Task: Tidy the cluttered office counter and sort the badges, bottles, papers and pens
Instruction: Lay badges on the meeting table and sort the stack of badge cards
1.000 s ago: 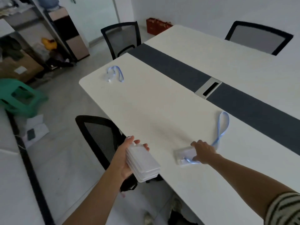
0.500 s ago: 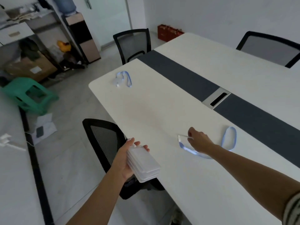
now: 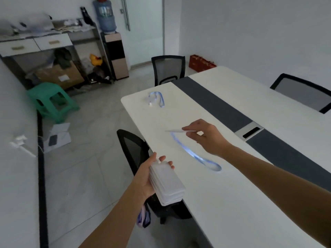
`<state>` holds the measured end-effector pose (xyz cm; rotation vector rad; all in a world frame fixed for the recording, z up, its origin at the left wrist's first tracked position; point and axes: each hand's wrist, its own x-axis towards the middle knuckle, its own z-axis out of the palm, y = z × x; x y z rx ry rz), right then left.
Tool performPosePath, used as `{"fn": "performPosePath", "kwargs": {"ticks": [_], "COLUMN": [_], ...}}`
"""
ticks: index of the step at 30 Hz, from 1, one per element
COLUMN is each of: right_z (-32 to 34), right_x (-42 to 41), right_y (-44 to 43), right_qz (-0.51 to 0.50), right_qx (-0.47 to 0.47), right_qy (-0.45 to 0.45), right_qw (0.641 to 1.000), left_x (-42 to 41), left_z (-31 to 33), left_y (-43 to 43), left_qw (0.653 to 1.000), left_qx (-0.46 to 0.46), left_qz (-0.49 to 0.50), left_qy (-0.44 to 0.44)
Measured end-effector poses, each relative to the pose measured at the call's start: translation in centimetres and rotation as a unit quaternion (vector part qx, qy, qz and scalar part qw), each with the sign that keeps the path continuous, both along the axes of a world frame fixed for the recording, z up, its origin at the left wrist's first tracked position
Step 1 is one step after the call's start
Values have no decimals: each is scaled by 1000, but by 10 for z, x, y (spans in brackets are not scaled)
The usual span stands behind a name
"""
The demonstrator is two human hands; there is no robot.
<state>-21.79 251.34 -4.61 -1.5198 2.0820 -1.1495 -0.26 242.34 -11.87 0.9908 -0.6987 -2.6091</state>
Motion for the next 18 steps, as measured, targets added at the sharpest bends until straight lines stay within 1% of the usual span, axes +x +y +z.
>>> {"fn": "performPosePath", "kwargs": {"ticks": [2,4,7,9,11,13,16,18], "right_z": [16,21,11,1,-8,-16,-26,-28], "right_x": [25,53,90,112,128,138,145,146], "right_y": [-7,-10,-5,-4,-5,-8,-22,-37], "right_qz": [32,74,133,147,152,166,200,217], "right_qx": [-16,-8,16,34,51,63,82,91], "right_qy": [-5,-25,-70,-86,-101,-102,-99,-94], "right_qw": [999,997,988,985,982,979,971,967], "left_x": [11,27,48,64,77,87,97,103], "left_z": [5,10,11,11,13,13,12,14], "left_y": [-5,-11,-26,-36,-43,-49,-63,-77], "left_qw": [1000,998,994,992,990,988,988,986], "left_qx": [-9,-16,2,10,-9,-28,-8,-18], "left_qz": [13,40,97,117,138,146,149,161], "left_qy": [18,39,41,45,28,36,43,39]}}
